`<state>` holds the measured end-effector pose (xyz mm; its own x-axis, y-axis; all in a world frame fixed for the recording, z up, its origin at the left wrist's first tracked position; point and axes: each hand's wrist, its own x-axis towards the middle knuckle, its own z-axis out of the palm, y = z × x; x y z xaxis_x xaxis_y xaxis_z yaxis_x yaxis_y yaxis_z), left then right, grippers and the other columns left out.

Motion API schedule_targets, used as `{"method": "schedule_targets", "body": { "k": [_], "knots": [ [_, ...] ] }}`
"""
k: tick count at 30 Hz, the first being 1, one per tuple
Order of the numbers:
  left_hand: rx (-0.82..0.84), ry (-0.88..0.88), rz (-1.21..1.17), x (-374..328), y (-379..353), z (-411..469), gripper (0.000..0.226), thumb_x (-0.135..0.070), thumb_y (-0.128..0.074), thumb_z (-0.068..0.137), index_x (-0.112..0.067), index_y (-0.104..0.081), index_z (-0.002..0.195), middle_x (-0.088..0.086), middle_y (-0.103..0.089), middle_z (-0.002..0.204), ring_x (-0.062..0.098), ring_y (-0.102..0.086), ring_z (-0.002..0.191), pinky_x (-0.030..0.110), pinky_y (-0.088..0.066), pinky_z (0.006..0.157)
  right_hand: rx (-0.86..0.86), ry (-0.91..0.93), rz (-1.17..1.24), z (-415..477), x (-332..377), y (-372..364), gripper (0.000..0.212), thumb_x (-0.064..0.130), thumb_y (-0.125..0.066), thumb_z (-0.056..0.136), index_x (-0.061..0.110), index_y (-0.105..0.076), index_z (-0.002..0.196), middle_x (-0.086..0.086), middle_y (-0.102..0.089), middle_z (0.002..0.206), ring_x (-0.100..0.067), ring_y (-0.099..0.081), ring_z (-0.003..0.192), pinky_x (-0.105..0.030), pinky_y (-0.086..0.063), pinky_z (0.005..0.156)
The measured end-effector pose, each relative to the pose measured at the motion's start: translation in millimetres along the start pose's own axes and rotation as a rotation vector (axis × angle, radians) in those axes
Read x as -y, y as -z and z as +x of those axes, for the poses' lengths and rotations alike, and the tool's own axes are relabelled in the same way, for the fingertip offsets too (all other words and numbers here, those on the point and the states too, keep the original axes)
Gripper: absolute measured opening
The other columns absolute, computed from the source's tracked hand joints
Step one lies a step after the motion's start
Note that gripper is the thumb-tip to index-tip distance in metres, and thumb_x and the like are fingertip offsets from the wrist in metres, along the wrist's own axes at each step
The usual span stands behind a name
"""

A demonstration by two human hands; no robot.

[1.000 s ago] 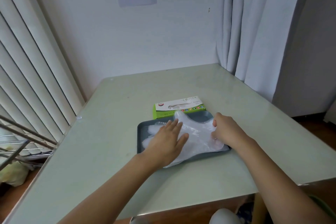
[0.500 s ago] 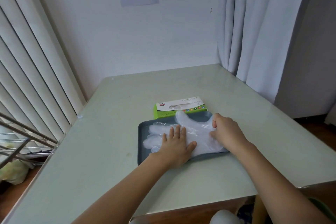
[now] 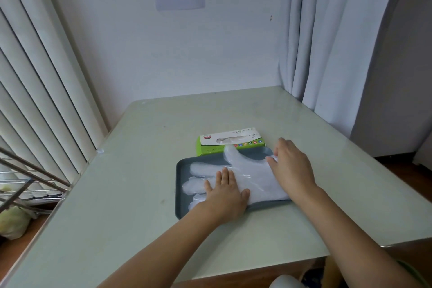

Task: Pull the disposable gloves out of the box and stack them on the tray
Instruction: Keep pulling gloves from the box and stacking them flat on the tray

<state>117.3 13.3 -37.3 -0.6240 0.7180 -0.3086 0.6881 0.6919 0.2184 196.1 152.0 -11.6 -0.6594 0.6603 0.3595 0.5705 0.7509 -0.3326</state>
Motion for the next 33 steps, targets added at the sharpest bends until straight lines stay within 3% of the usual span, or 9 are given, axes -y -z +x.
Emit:
{"method": "schedule_targets", "body": {
  "k": [2, 4, 6, 9, 15, 20, 27, 30, 33],
  "knots": [
    [0.0, 0.005, 0.002, -0.7, 0.3, -0.2, 0.069, -0.042, -0.018, 0.103, -0.002, 0.012, 0.151, 0.012, 0.018, 0.16, 0.025, 0.015, 0.148, 0.052, 0.006, 0.117, -0.003, 0.086, 0.195, -3.1, 7.0, -5.7, 0.023, 0.002, -0.049, 0.091, 0.006, -0.058, 0.112, -0.009, -0.059, 0.114, -0.031, -0.058, 0.103, -0.03, -0.037, 0.078],
    [0.0, 0.008, 0.001, -1.6, 0.2, -0.6, 0.068, -0.041, -0.017, 0.103, -0.001, 0.012, 0.151, 0.012, 0.018, 0.159, 0.026, 0.016, 0.147, 0.052, 0.006, 0.117, 0.188, 0.181, 0.316, -10.5, 15.3, -14.7, 0.043, -0.005, -0.042, 0.09, 0.011, -0.056, 0.128, -0.005, -0.057, 0.132, -0.023, -0.052, 0.121, -0.02, -0.034, 0.094],
    [0.004, 0.007, -0.001, -2.5, 0.6, -1.0, 0.067, -0.04, -0.016, 0.104, -0.001, 0.012, 0.15, 0.012, 0.019, 0.159, 0.026, 0.017, 0.147, 0.052, 0.006, 0.117, 0.458, 0.223, 0.366, -18.7, 21.4, -21.6, 0.05, -0.001, -0.036, 0.096, 0.014, -0.041, 0.143, -0.001, -0.039, 0.15, -0.014, -0.035, 0.138, -0.01, -0.021, 0.102],
    [0.013, -0.006, -0.02, -1.3, 1.0, -2.6, 0.066, -0.039, -0.017, 0.104, -0.003, 0.013, 0.15, 0.011, 0.02, 0.159, 0.024, 0.019, 0.146, 0.051, 0.008, 0.117, 0.685, 0.243, 0.298, -20.1, 19.6, -27.1, 0.051, 0.009, -0.031, 0.103, 0.017, -0.019, 0.152, -0.001, -0.007, 0.161, -0.013, -0.004, 0.148, -0.017, -0.005, 0.112],
    [0.013, 0.011, -0.064, 24.7, -0.5, -9.0, 0.073, -0.047, -0.024, 0.102, -0.011, 0.016, 0.151, 0.003, 0.023, 0.159, 0.018, 0.021, 0.146, 0.047, 0.012, 0.116, 0.786, 0.295, 0.02, -12.7, 16.6, -24.7, 0.055, 0.031, -0.028, 0.104, 0.027, -0.003, 0.153, 0.001, 0.01, 0.161, -0.022, 0.012, 0.147, -0.036, 0.005, 0.117],
    [0.011, 0.108, -0.077, 50.5, 1.6, -16.3, 0.083, -0.057, -0.029, 0.098, -0.013, 0.018, 0.151, 0.002, 0.023, 0.159, 0.019, 0.022, 0.146, 0.043, 0.01, 0.117, 0.782, 0.233, -0.033, -10.8, 9.8, -27.4, 0.058, 0.047, -0.027, 0.101, 0.037, -0.001, 0.152, 0.005, 0.016, 0.16, -0.022, 0.018, 0.146, -0.046, 0.01, 0.117],
    [0.05, 0.095, -0.01, 57.1, 7.7, -13.4, 0.091, -0.062, -0.035, 0.094, -0.013, 0.014, 0.152, 0.004, 0.017, 0.161, 0.023, 0.013, 0.148, 0.043, 0.001, 0.119, 0.737, 0.204, -0.019, -8.2, 6.5, -24.5, 0.075, 0.062, -0.041, 0.092, 0.035, -0.005, 0.153, -0.005, 0.011, 0.161, -0.032, 0.012, 0.146, -0.042, 0.004, 0.117],
    [0.039, 0.082, -0.065, 61.9, 24.5, -9.3, 0.076, -0.059, -0.041, 0.092, -0.011, -0.023, 0.149, 0.007, -0.022, 0.158, 0.026, -0.022, 0.144, 0.046, -0.017, 0.117, 0.706, 0.177, 0.017, -1.4, 5.4, -23.0, 0.079, 0.062, -0.052, 0.086, 0.03, -0.02, 0.151, -0.007, -0.009, 0.16, -0.029, -0.008, 0.146, -0.037, -0.014, 0.116],
    [-0.094, 0.126, -0.177, 65.4, 49.2, -2.9, 0.047, -0.053, -0.049, 0.092, -0.019, -0.053, 0.124, 0.006, -0.053, 0.137, 0.027, -0.049, 0.124, 0.038, -0.036, 0.105, 0.578, 0.16, 0.119, 12.4, 5.7, -18.7, 0.065, 0.059, -0.06, 0.082, 0.025, -0.05, 0.136, -0.01, -0.047, 0.136, -0.024, -0.043, 0.128, -0.029, -0.037, 0.095]
  ]
}}
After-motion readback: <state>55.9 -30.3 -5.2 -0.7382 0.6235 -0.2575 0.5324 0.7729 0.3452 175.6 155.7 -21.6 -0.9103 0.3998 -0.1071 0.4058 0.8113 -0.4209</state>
